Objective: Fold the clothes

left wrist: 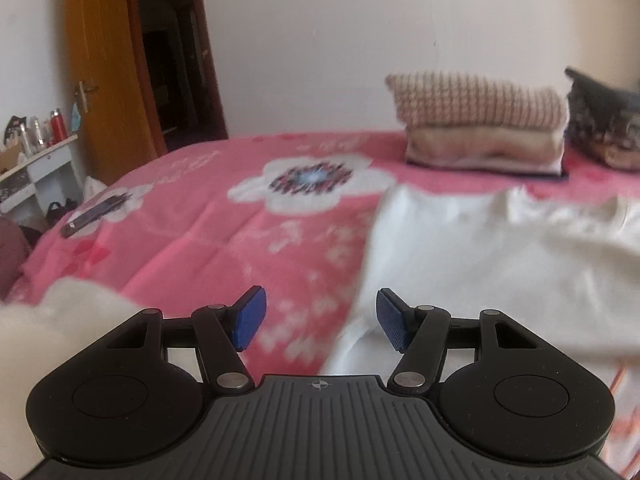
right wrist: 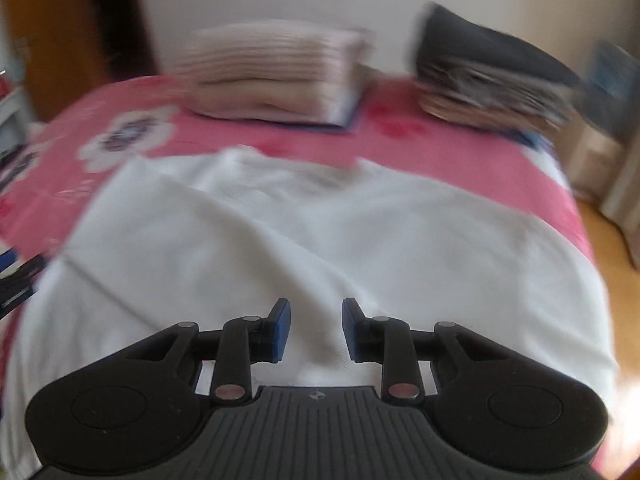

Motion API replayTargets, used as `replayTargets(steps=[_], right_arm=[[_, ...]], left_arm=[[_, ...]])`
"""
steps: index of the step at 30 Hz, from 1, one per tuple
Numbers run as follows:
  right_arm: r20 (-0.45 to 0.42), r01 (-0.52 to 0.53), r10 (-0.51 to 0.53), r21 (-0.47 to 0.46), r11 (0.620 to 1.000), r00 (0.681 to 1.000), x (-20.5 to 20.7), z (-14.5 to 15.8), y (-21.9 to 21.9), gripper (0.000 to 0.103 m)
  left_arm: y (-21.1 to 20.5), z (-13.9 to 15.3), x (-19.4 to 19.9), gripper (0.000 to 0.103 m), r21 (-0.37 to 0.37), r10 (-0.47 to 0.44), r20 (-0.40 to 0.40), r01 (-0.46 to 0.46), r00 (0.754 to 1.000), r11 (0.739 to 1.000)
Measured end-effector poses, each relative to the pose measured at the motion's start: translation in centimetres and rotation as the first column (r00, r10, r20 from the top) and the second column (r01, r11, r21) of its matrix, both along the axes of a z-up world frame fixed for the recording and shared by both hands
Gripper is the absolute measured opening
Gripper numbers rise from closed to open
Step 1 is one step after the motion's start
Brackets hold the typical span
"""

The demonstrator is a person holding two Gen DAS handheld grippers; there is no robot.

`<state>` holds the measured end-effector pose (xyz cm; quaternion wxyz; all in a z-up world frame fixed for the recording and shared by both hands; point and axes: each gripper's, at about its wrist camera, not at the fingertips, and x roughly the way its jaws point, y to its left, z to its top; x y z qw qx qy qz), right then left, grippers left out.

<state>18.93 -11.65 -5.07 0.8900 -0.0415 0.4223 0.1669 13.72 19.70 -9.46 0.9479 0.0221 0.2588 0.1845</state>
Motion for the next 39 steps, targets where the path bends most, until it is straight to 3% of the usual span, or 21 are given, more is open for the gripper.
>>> replayTargets(steps=[4, 8, 12, 18, 21, 25, 27, 31, 35, 37, 39], right_arm=[[0.025, -0.076, 0.075, 0.035, 0.996, 0.997, 1.3, -0.8, 3.6, 0.023], [-0.005, -0.070, 0.070, 0.069, 0.995, 0.998, 2.2, -2.8, 4.8, 0.021], [-0.081, -0.037, 0.040, 0.034, 0.999, 0.996, 2.1, -7.3, 4.2, 0.019], [-0.002, -0.061, 0.062, 0.086, 0.994, 0.998, 0.9, -8.3, 3.2, 0.018], [0.005, -0.052, 0.052, 0.118, 0.992, 0.999, 0.9, -8.4, 2.7, 0.018], [0.017, -0.054, 0.053, 0.139, 0.989, 0.998, 0.7, -8.6, 2.4, 0.018], [0.026, -0.060, 0.057, 0.155, 0.986, 0.998, 0.5, -8.7, 2.0, 0.018], [0.053, -0.053, 0.043, 0.214, 0.975, 0.998, 0.0, -9.4, 1.2, 0.018], [0.074, -0.035, 0.016, 0.256, 0.966, 0.997, -0.5, -9.7, 0.7, 0.018], [0.080, -0.032, 0.012, 0.263, 0.964, 0.997, -0.6, -9.8, 0.7, 0.018], [0.082, -0.040, 0.019, 0.265, 0.964, 0.996, -0.6, -9.8, 0.6, 0.018]], left_arm=[[-1.4, -0.3, 2.1, 0.058, -0.015, -0.050, 0.024, 0.050, 0.998, 0.999], [-2.3, -1.2, 2.9, 0.057, -0.026, -0.111, 0.016, 0.111, 0.994, 0.993], [-2.2, -3.6, 4.5, 0.056, -0.060, -0.170, -0.127, 0.163, 0.977, 0.985], [-1.6, -0.1, 5.3, 0.055, -0.094, -0.224, -0.011, 0.222, 0.974, 0.970], [-1.2, 0.0, 9.0, 0.055, -0.146, -0.247, -0.020, 0.241, 0.969, 0.959], [0.3, -3.1, 13.5, 0.049, -0.242, -0.235, -0.155, 0.194, 0.960, 0.951], [1.1, -3.1, 13.5, 0.048, -0.279, -0.246, -0.123, 0.205, 0.961, 0.938], [2.8, -1.2, 14.0, 0.048, -0.389, -0.275, -0.033, 0.241, 0.961, 0.889], [4.0, -2.4, 19.0, 0.049, -0.468, -0.263, -0.055, 0.208, 0.963, 0.859], [4.6, -3.5, 21.3, 0.047, -0.488, -0.244, -0.091, 0.170, 0.965, 0.856], [4.9, -3.1, 22.1, 0.047, -0.502, -0.230, -0.075, 0.163, 0.970, 0.850]])
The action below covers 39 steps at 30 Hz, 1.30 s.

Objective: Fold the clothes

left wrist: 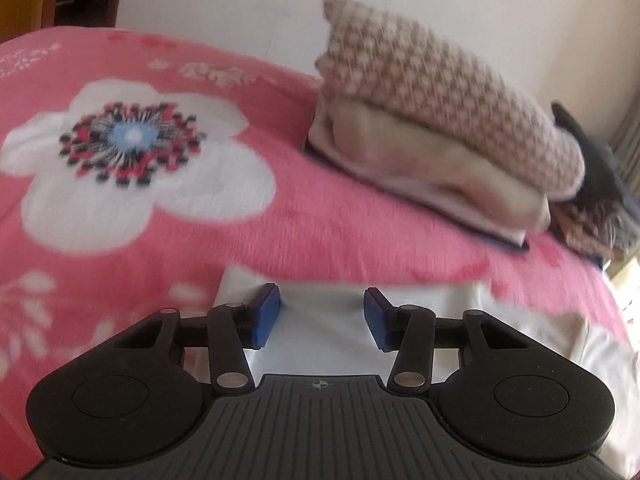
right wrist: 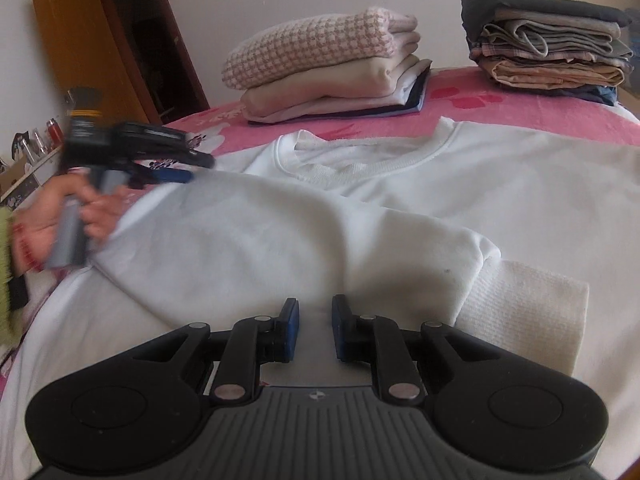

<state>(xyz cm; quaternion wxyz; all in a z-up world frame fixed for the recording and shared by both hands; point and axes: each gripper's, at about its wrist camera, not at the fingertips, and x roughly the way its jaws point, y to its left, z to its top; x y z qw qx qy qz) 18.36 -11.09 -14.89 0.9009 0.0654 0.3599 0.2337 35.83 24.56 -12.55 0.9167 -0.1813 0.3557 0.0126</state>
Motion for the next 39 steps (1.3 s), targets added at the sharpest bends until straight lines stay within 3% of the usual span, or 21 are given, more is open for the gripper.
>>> replayTargets(steps=[4, 7, 15, 18, 23, 28, 34, 37, 39], right_arm=[[0.002, -0.011, 0.011, 0.008, 1.000, 1.000, 0.1, -0.1, -0.2, 0.018], [0.004, -0.008, 0.008, 0.014, 1.000, 1.000, 0.0, -0.2, -0.3, 0.018], [-0.005, 0.012, -0.012, 0.015, 1.000, 1.000, -0.1, -0.2, -0.1, 0.018], [-0.019, 0.015, -0.015, -0.005, 1.000, 1.000, 0.1, 0.2, 0.2, 0.018], [-0.045, 0.033, -0.034, -0.035, 0.999, 0.998, 0.0, 2.5, -0.3, 0.019], [-0.051, 0.133, -0.137, -0.070, 0.989, 0.989, -1.7, 4.4, -2.9, 0.019], [-0.135, 0.354, -0.350, 0.010, 0.935, 0.927, -4.5, 5.4, -10.6, 0.020], [-0.176, 0.474, -0.454, 0.092, 0.876, 0.873, -6.2, 5.7, -15.6, 0.021], [-0.217, 0.566, -0.532, 0.153, 0.810, 0.819, -7.2, 5.5, -19.6, 0.024]], left_arm=[[1.4, 2.5, -1.7, 0.051, -0.094, 0.054, 0.052, -0.049, 0.997, 0.994], [2.1, 4.0, -5.1, 0.051, -0.108, 0.052, 0.066, -0.045, 0.996, 0.993], [1.6, 6.0, -15.0, 0.051, -0.040, 0.002, -0.013, -0.002, 1.000, 0.999], [1.2, 6.0, -17.3, 0.051, 0.027, 0.008, -0.025, -0.008, 1.000, 1.000], [0.1, 6.0, -19.9, 0.051, 0.082, 0.035, -0.023, -0.033, 0.999, 0.996], [-4.7, 5.9, -20.5, 0.055, 0.139, -0.018, -0.002, 0.018, 1.000, 0.990], [-12.3, 4.7, -19.3, 0.058, 0.205, -0.172, -0.012, 0.171, 0.985, 0.964], [-15.4, 4.5, -18.6, 0.059, 0.242, -0.244, -0.001, 0.237, 0.970, 0.941], [-16.8, 4.2, -18.0, 0.060, 0.248, -0.273, -0.002, 0.265, 0.962, 0.932]])
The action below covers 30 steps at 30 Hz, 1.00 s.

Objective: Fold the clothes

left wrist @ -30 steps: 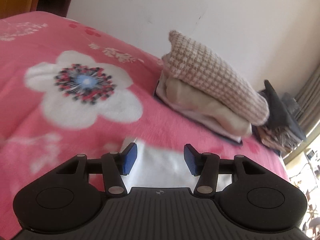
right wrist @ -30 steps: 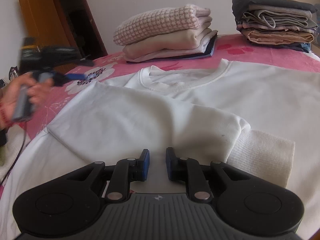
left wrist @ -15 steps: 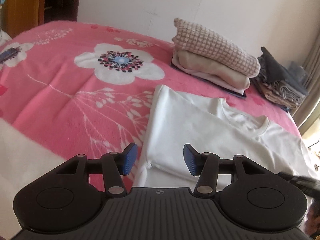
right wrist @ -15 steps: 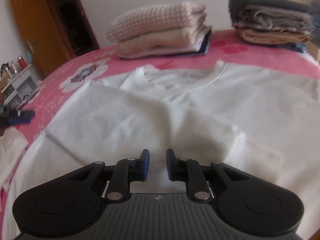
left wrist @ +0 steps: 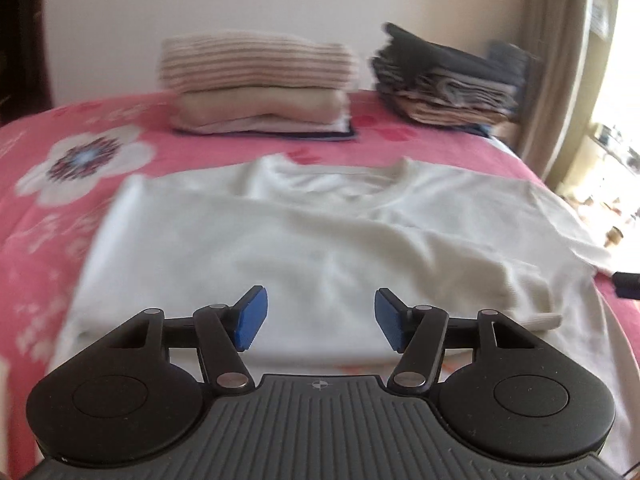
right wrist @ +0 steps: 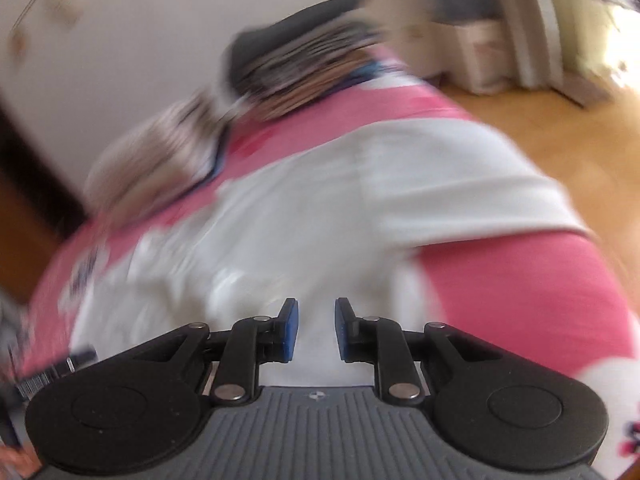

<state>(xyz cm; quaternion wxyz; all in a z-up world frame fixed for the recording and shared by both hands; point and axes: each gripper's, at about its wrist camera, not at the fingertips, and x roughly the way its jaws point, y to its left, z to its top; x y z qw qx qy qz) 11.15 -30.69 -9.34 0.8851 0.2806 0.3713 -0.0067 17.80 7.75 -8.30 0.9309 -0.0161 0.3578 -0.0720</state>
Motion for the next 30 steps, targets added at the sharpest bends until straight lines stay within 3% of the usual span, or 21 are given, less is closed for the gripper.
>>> replayTargets(steps=[2, 5, 8, 11, 13, 15, 17, 20, 26, 28, 29, 30], right_arm=[[-0.018, 0.118, -0.117, 0.071, 0.990, 0.993, -0.8, -0.5, -3.8, 0.034], [-0.065, 0.314, -0.307, 0.207, 0.927, 0.950, -2.2, -2.8, -9.5, 0.042], [-0.158, 0.477, -0.452, 0.363, 0.800, 0.878, -3.5, -6.3, -14.5, 0.046], [-0.273, 0.595, -0.536, 0.486, 0.640, 0.799, -4.5, -10.3, -18.4, 0.047], [-0.338, 0.635, -0.546, 0.525, 0.567, 0.767, -4.6, -12.6, -20.1, 0.056], [-0.395, 0.658, -0.534, 0.548, 0.516, 0.748, -4.2, -14.4, -21.2, 0.057], [-0.422, 0.661, -0.515, 0.565, 0.494, 0.746, -3.4, -15.4, -21.4, 0.058], [-0.446, 0.649, -0.482, 0.615, 0.448, 0.755, -2.0, -16.5, -21.4, 0.073], [-0.463, 0.659, -0.485, 0.635, 0.403, 0.742, 0.3, -17.6, -21.5, 0.073], [-0.438, 0.664, -0.516, 0.617, 0.422, 0.736, 0.9, -17.0, -21.6, 0.055], [-0.414, 0.666, -0.540, 0.601, 0.443, 0.733, 1.1, -16.5, -21.5, 0.050], [-0.384, 0.664, -0.563, 0.587, 0.463, 0.732, 1.2, -15.9, -21.5, 0.035]], left_arm=[[-1.2, -0.3, 0.6, 0.060, 0.011, -0.023, -0.002, 0.023, 1.000, 1.000], [-2.6, -1.3, 1.2, 0.061, 0.037, -0.045, -0.011, 0.045, 0.999, 0.998], [-3.8, -2.4, 1.5, 0.061, 0.058, -0.065, -0.027, 0.066, 0.998, 0.996], [-4.5, -3.4, 1.7, 0.061, 0.072, -0.074, -0.052, 0.077, 0.996, 0.994], [-4.7, -3.8, 1.7, 0.061, 0.079, -0.076, -0.062, 0.080, 0.995, 0.994], [-4.9, -4.1, 1.7, 0.061, 0.089, -0.078, -0.062, 0.083, 0.995, 0.993], [-5.1, -4.3, 1.7, 0.061, 0.102, -0.082, -0.059, 0.088, 0.995, 0.991], [-5.2, -4.4, 1.8, 0.062, 0.106, -0.081, -0.057, 0.086, 0.995, 0.991], [-5.4, -4.6, 1.6, 0.062, 0.105, -0.067, -0.048, 0.072, 0.997, 0.992], [-5.4, -4.6, 1.5, 0.062, 0.107, -0.065, -0.043, 0.069, 0.997, 0.992], [-5.4, -4.7, 1.5, 0.062, 0.107, -0.064, -0.040, 0.068, 0.997, 0.992], [-5.4, -4.7, 1.4, 0.062, 0.106, -0.062, -0.038, 0.066, 0.997, 0.992]])
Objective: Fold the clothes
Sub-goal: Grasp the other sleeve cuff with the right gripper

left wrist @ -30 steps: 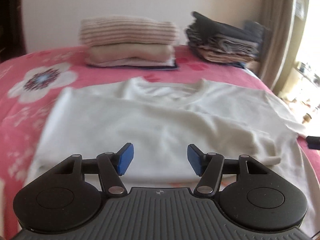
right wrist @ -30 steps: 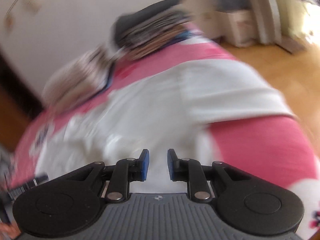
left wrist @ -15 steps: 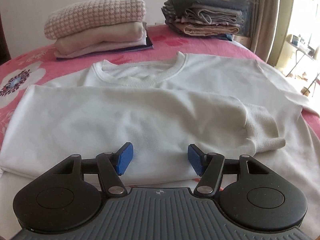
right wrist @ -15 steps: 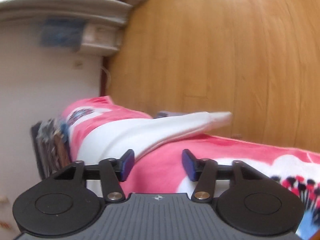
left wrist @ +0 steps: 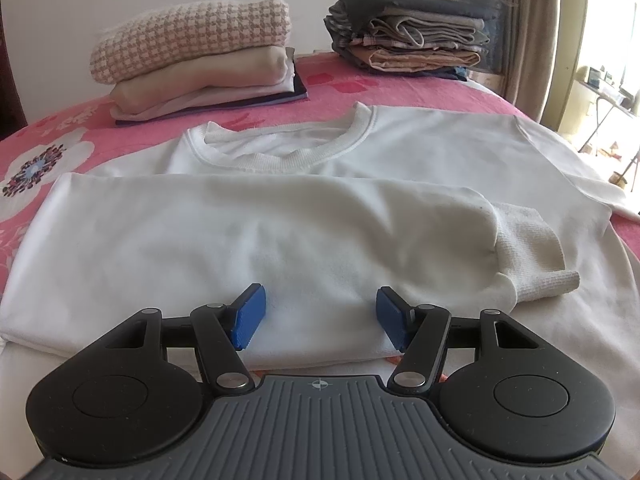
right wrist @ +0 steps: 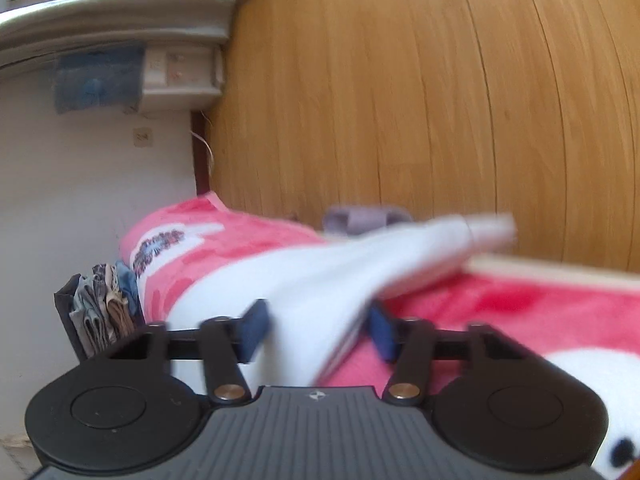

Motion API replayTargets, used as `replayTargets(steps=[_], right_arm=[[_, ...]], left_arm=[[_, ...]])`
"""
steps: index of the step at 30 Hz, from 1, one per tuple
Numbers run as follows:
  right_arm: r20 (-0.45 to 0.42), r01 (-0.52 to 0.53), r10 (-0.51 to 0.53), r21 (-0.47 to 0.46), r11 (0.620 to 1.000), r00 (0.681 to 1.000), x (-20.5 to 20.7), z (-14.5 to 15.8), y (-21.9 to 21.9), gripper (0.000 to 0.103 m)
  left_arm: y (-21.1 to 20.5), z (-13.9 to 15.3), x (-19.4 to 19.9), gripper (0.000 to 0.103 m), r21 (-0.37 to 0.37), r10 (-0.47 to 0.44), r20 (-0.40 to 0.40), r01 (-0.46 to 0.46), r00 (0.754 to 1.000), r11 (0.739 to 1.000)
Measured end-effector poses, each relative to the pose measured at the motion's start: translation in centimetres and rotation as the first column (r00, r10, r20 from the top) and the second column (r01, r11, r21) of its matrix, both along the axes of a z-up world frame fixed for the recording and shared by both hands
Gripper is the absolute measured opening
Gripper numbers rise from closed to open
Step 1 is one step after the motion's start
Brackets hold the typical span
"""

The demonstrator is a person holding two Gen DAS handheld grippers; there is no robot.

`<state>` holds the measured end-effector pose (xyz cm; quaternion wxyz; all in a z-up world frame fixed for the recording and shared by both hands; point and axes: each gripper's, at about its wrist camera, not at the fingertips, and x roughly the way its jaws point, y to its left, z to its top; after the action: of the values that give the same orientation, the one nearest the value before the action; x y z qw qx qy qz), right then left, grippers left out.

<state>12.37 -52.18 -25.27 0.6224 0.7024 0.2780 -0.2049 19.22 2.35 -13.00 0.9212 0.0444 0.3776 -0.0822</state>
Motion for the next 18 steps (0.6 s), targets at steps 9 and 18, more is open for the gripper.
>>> replayTargets(steps=[9, 18], right_arm=[[0.206, -0.009, 0.095, -0.385, 0.923, 0.974, 0.3, 10.4, 1.6, 0.006], [0.198, -0.263, 0.605, -0.767, 0.585, 0.771, 4.5, 22.1, 13.3, 0.005]], left_arm=[[0.1, -0.3, -0.2, 0.062, -0.024, 0.022, 0.020, -0.022, 1.000, 0.999], [0.4, -0.2, -0.3, 0.062, -0.056, 0.039, 0.016, -0.038, 0.999, 0.998]])
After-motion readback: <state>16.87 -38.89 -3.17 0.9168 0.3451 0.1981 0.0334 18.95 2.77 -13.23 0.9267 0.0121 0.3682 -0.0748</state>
